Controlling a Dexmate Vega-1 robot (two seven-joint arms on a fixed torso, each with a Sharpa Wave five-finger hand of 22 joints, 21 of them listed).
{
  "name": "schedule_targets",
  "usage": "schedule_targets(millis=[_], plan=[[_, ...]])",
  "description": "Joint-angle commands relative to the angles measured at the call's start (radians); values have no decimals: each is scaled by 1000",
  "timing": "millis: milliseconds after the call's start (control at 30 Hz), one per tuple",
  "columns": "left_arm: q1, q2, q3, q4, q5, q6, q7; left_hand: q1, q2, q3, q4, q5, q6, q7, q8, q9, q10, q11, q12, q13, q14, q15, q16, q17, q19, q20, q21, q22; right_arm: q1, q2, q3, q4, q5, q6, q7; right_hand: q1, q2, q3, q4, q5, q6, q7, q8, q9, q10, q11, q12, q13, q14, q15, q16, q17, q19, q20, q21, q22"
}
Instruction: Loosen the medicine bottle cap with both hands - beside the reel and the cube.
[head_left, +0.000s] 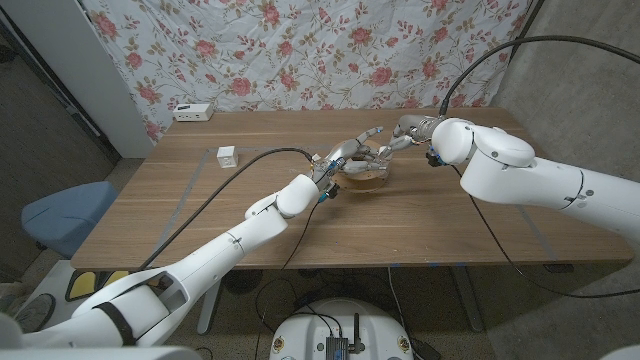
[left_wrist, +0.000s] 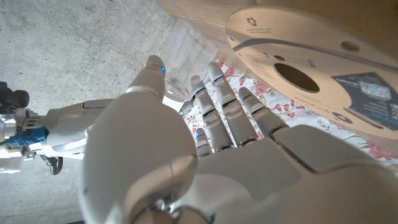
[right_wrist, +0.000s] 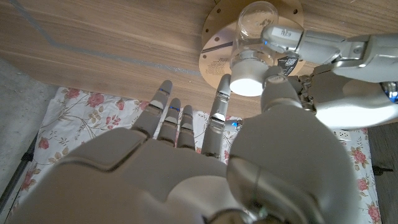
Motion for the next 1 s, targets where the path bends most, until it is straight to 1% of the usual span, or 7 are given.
schedule_targets(millis=[33,300,533,700,933,967,1000], plan=[[-12,-7,4,21,-6,-3,-6,-2,12,9,1,6,7,1,4,0,19,-12,3,5,-4,-81,2,1,-4,-83,-1,2,-24,6,24,14,-17,32,6,19,8,15,-2,-1,16,-4,7,0,9,-9,1,4,8,-23,4,3,10,-11,7,1],[-16,-8,4,29,-7,-9,-7,-3,14,11,1,6,13,2,4,0,20,-15,3,5,-4,-81,2,1,-5,-81,-1,2,-50,8,60,21,-4,61,9,68,26,40,-14,2,25,-15,8,-9,13,-31,-3,3,11,-35,2,1,14,-19,5,1],[-16,-8,5,31,-8,-13,-7,-6,16,14,3,6,17,2,3,1,22,-12,4,5,-2,-80,3,2,-6,-81,-1,2,-60,9,76,24,1,76,21,96,35,54,-18,5,21,-21,3,-15,9,-40,-7,3,11,-40,0,0,13,-23,3,0],[-15,-6,4,27,-6,-12,-6,-6,15,15,2,6,19,1,2,1,22,-12,4,5,-3,-81,2,1,-6,-81,-1,2,-71,9,92,24,7,87,23,116,46,65,-17,8,16,-25,-3,-20,6,-55,-10,2,8,-45,-2,0,11,-28,1,0],[-14,-5,5,23,-6,-11,-9,-9,15,17,3,6,23,0,2,1,24,-14,4,4,-2,-78,3,2,-6,-82,-1,2,-91,6,120,25,24,107,23,154,66,86,-19,14,14,-31,-10,-29,0,-83,-14,2,1,-56,-6,0,8,-36,-1,0],[-14,-5,5,24,-6,-11,-8,-9,16,17,3,6,23,2,2,1,25,-13,5,4,-2,-78,3,2,-6,-81,-1,2,-95,6,126,25,28,107,22,167,72,92,-19,16,12,-35,-13,-33,-1,-96,-15,1,1,-60,-7,0,7,-36,-2,0],[-15,-5,5,24,-6,-12,-10,-9,16,17,3,6,24,1,2,1,25,-12,5,4,-2,-78,3,2,-6,-82,-1,2,-97,6,129,25,30,109,22,170,74,94,-19,17,9,-36,-15,-33,-2,-98,-15,1,1,-61,-7,0,6,-38,-2,0]])
